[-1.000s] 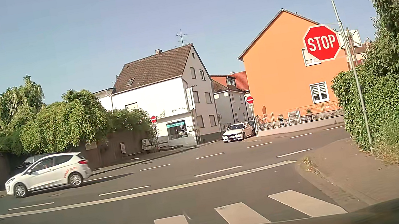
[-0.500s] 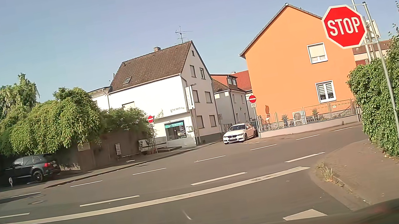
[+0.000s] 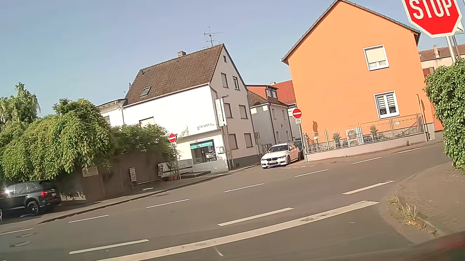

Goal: Follow the waypoints while adhering to traffic rules and regulations

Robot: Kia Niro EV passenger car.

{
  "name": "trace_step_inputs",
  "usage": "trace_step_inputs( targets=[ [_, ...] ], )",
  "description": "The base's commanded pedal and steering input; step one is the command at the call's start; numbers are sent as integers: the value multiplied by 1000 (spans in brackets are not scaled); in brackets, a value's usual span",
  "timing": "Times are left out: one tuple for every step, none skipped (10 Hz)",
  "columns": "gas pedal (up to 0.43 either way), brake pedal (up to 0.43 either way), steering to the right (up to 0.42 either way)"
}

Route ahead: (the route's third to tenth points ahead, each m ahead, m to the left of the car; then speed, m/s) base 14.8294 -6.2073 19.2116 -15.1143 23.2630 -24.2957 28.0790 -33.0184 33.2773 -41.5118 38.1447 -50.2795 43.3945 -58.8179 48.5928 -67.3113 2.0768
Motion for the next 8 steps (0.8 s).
trace_step_inputs(
  targets=[
    [0,207,-2],
    [0,207,-2],
    [0,207,-2],
    [0,207,-2],
    [0,195,-2],
    [0,183,-1],
    [0,177,-2],
    [0,171,-2]
  ],
)
